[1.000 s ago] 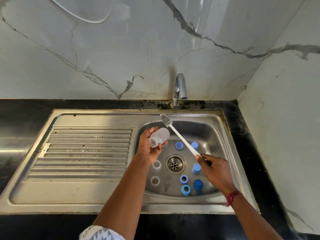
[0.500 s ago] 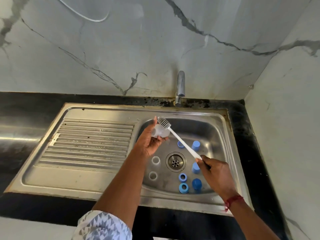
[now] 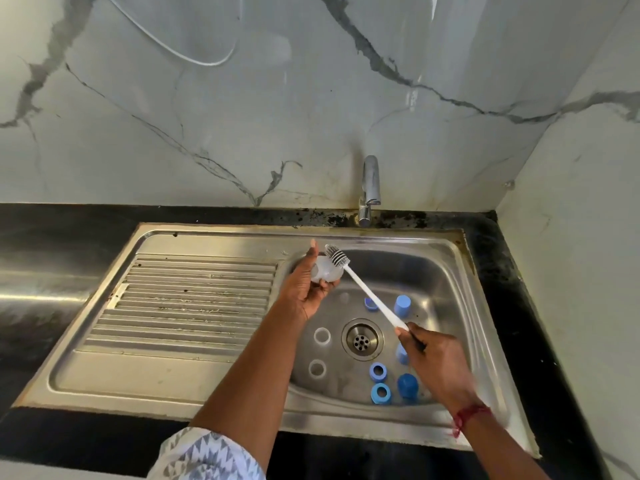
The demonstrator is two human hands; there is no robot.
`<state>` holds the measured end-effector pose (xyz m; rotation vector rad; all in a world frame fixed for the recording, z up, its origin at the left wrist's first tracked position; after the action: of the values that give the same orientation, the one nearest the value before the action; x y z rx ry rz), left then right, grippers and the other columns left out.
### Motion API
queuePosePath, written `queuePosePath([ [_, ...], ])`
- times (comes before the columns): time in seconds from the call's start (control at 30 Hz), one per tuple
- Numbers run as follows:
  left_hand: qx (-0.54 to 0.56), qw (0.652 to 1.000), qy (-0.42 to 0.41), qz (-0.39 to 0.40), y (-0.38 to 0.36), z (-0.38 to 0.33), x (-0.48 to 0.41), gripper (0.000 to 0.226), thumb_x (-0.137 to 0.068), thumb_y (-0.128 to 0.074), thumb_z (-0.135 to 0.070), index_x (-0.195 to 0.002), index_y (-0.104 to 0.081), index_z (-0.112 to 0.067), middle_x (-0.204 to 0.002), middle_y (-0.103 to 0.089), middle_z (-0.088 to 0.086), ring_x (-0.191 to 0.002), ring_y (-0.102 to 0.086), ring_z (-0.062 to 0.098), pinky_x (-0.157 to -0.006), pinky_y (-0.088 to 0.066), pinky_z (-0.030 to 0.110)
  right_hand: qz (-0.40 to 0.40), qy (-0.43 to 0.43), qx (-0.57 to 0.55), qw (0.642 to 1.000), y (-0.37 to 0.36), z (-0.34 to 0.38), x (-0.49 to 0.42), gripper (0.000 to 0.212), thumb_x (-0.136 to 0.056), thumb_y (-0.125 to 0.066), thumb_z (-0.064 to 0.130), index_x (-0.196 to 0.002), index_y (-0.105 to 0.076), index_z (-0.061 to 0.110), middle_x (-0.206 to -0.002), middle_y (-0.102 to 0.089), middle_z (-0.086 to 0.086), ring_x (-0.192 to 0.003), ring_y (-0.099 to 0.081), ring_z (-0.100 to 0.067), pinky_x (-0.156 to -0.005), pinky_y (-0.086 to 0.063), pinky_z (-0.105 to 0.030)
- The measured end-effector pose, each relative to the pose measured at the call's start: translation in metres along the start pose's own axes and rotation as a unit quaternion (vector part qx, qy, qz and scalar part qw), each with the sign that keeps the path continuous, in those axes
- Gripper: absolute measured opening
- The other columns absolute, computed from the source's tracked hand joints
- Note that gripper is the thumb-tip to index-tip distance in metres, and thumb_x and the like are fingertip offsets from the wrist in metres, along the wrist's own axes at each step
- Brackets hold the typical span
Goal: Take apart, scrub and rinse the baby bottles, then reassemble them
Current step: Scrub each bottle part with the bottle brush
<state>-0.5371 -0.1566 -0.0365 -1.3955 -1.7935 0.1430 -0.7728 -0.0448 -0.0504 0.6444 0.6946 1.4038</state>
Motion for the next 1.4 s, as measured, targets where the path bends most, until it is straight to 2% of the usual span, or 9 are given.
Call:
queuePosePath([
  [0.17, -0.009, 1.0, 0.006, 0.019, -0.003, 0.004, -0.007, 0.064, -0.077, -0.077, -0.044, -0.121, -0.054, -0.005, -0.125, -0.058, 0.027, -0.109, -0.063, 0.039, -0.112, -0.038, 0.055, -0.01, 0.01, 0.027, 1.0, 0.007, -0.002, -0.015, 0.042, -0.096, -0.047, 0.05, -0.071, -0.063, 0.02, -0.045, -0.046, 0.007, -0.041, -0.045, -0.006, -0.043, -0.032, -0.014],
  [0.4, 0.004, 1.0, 0.004, 0.011, 0.001, 0.002, 0.003, 0.04, -0.094, -0.062, -0.046, -0.105, -0.058, -0.007, -0.099, -0.067, 0.019, -0.096, -0.063, 0.034, -0.067, -0.059, 0.029, -0.031, 0.094, 0.037, 0.994, 0.007, 0.001, -0.011, 0.036, -0.095, -0.054, 0.044, -0.079, -0.073, 0.017, -0.047, -0.044, 0.008, -0.041, -0.039, -0.005, -0.045, -0.033, -0.019],
  [0.53, -0.01, 1.0, 0.025, 0.002, 0.008, 0.013, -0.003, 0.055, -0.091, -0.065, -0.05, -0.12, -0.056, -0.004, -0.124, -0.059, 0.028, -0.104, -0.06, 0.042, -0.043, -0.052, 0.019, -0.005, 0.053, 0.022, 0.998, 0.002, -0.012, -0.013, 0.048, -0.094, -0.046, 0.053, -0.076, -0.069, 0.015, -0.051, -0.053, 0.002, -0.047, -0.051, -0.015, -0.049, -0.046, -0.032],
  [0.7, 0.007, 1.0, 0.014, -0.002, 0.008, 0.018, -0.01, 0.053, -0.087, -0.071, -0.044, -0.119, -0.055, -0.004, -0.128, -0.059, 0.029, -0.105, -0.065, 0.041, -0.1, -0.051, 0.049, 0.004, 0.018, 0.007, 1.0, -0.002, -0.022, -0.011, 0.05, -0.092, -0.045, 0.055, -0.074, -0.068, 0.015, -0.049, -0.052, 0.003, -0.045, -0.05, -0.01, -0.048, -0.046, -0.026],
  [0.87, 0.021, 1.0, -0.003, -0.001, 0.005, 0.012, -0.009, 0.038, -0.089, -0.071, -0.032, -0.113, -0.06, -0.004, -0.109, -0.068, 0.02, -0.095, -0.069, 0.032, -0.086, -0.059, 0.046, -0.002, 0.03, -0.054, 0.998, -0.01, -0.015, 0.003, 0.048, -0.09, -0.048, 0.059, -0.078, -0.071, 0.019, -0.058, -0.064, 0.001, -0.051, -0.059, -0.011, -0.052, -0.048, -0.027],
  [0.97, 0.017, 1.0, 0.009, -0.006, 0.002, 0.011, -0.008, 0.034, -0.087, -0.074, -0.026, -0.109, -0.061, -0.005, -0.101, -0.072, 0.021, -0.094, -0.07, 0.036, -0.107, -0.043, 0.046, -0.009, -0.004, -0.058, 0.998, -0.01, -0.019, -0.002, 0.047, -0.089, -0.05, 0.057, -0.083, -0.073, 0.016, -0.056, -0.062, 0.0, -0.055, -0.059, -0.012, -0.053, -0.049, -0.026],
  [1.13, 0.032, 0.999, 0.022, 0.005, -0.002, 0.009, -0.002, 0.036, -0.089, -0.07, -0.028, -0.113, -0.06, -0.003, -0.113, -0.065, 0.026, -0.106, -0.062, 0.044, -0.045, -0.05, 0.017, -0.009, -0.033, -0.064, 0.997, -0.006, -0.018, -0.009, 0.048, -0.089, -0.051, 0.054, -0.08, -0.071, 0.011, -0.053, -0.057, -0.002, -0.046, -0.048, -0.011, -0.053, -0.048, -0.032],
  [1.3, 0.059, 0.998, -0.01, 0.005, 0.001, 0.006, 0.0, 0.041, -0.091, -0.07, -0.031, -0.118, -0.057, -0.004, -0.109, -0.068, 0.021, -0.099, -0.068, 0.035, -0.075, -0.062, 0.044, -0.008, 0.02, -0.062, 0.998, -0.011, -0.01, -0.003, 0.042, -0.09, -0.052, 0.056, -0.071, -0.065, 0.021, -0.051, -0.053, 0.003, -0.045, -0.047, -0.011, -0.047, -0.045, -0.031],
  [1.4, 0.035, 0.999, -0.012, 0.018, 0.001, 0.005, 0.005, 0.046, -0.088, -0.067, -0.04, -0.116, -0.058, -0.004, -0.11, -0.067, 0.02, -0.095, -0.068, 0.03, -0.062, -0.062, 0.037, -0.036, 0.062, -0.076, 0.994, -0.013, -0.01, 0.004, 0.035, -0.092, -0.06, 0.046, -0.072, -0.068, 0.019, -0.049, -0.046, 0.003, -0.043, -0.041, -0.01, -0.044, -0.04, -0.028],
])
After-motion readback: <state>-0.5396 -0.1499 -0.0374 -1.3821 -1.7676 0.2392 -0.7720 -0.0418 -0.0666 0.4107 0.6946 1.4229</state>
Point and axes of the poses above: each hand's wrist, its own x-axis away from the middle knuckle, its own y-axis out of the back of the hand, z = x × y, the point moved 4 cm from there along -x, towards the middle knuckle
